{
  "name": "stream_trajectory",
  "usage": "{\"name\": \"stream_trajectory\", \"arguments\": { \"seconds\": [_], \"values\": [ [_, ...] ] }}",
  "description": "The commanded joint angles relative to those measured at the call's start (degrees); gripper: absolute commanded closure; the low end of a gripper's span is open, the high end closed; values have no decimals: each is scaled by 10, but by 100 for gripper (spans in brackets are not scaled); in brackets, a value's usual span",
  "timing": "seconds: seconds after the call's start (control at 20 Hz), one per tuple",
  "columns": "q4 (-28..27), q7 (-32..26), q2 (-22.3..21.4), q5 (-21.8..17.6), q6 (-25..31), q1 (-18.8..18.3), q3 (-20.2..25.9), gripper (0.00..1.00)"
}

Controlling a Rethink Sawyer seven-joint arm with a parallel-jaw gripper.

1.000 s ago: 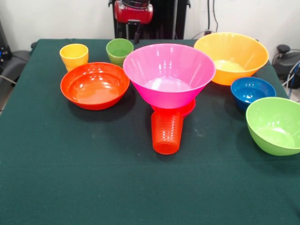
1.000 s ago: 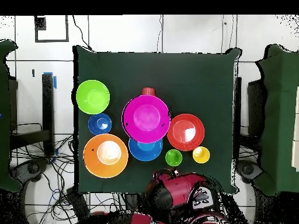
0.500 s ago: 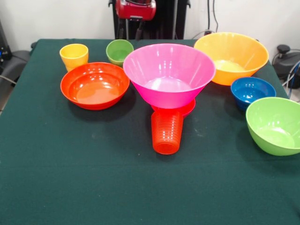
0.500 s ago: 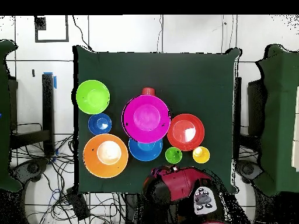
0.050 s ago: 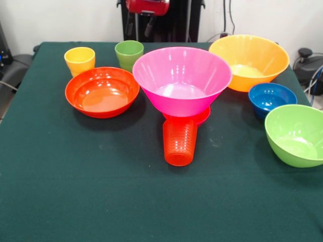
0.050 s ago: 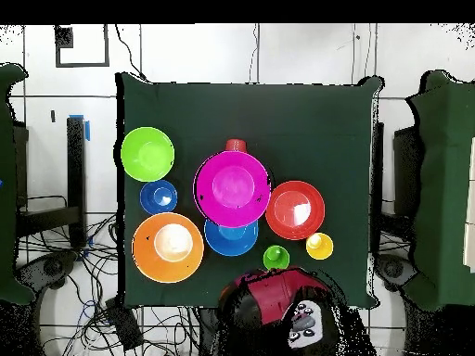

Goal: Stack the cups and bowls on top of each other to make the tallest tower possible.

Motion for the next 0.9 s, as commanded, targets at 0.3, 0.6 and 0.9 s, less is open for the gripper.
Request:
{"name": "stream_trajectory", "arguments": {
  "seconds": [0.3, 0.6, 0.9],
  "values": [
    [-18, 27, -1, 7, 67, 30, 2, 0],
    [-10, 5, -49, 13, 50, 10, 43, 0],
    [-28, 7, -71, -5, 21, 25, 49, 0]
  ]
}}
